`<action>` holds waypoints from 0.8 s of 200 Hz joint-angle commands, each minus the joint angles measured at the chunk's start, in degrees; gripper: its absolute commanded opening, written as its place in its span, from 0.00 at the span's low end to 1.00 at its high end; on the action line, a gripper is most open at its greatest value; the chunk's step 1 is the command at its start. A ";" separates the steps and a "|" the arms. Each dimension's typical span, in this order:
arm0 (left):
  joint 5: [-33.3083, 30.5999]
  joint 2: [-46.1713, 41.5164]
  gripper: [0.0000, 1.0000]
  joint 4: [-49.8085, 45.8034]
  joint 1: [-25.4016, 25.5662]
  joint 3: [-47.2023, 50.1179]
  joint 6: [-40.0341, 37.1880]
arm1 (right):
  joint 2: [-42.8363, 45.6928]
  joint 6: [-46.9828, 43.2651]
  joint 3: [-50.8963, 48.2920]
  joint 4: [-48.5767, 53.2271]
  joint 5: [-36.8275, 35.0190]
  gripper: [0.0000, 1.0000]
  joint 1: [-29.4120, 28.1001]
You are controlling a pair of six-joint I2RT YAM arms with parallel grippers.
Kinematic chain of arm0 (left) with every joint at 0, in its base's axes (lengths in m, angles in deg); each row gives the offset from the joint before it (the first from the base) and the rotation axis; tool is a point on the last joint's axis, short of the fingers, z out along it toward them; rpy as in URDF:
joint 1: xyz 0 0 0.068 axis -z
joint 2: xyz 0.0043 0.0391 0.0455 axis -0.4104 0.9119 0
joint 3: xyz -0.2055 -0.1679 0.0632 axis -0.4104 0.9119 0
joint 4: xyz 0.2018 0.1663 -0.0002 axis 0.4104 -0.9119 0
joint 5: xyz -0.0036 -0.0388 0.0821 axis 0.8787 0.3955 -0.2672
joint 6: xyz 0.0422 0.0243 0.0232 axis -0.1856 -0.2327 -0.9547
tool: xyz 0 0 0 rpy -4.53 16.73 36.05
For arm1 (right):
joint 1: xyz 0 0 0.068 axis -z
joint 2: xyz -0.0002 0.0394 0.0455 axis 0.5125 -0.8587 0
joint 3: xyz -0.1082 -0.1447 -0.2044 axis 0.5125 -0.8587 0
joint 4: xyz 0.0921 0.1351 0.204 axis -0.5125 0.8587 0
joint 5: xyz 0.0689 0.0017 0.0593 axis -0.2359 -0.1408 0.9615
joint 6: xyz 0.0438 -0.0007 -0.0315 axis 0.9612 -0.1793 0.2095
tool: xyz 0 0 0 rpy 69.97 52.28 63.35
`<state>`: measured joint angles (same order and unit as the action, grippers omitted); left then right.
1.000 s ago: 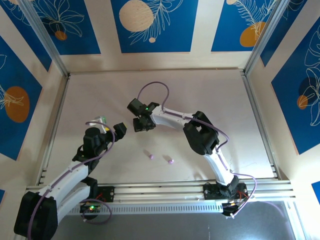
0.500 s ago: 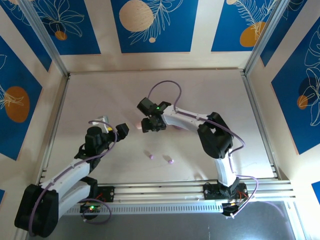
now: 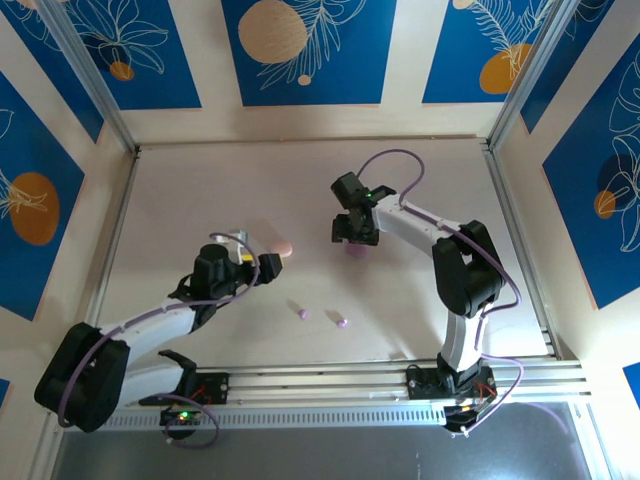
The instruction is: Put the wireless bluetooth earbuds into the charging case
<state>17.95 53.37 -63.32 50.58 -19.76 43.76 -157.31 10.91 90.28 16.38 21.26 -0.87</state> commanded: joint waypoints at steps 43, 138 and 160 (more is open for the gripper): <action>2.18 1.92 1.00 1.07 1.07 -2.61 -2.24 | -5.31 -2.29 2.81 -1.13 7.32 0.68 3.22; 1.73 1.60 1.00 0.76 1.11 -2.50 -2.54 | -8.52 -1.72 4.34 0.95 11.64 0.68 -0.79; 1.72 1.60 1.00 0.76 1.15 -2.62 -2.54 | -7.08 -0.47 2.50 0.70 11.69 0.68 -2.16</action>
<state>18.98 55.49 -63.06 51.06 -21.03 42.34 -166.69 8.85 94.70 15.77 30.77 -1.53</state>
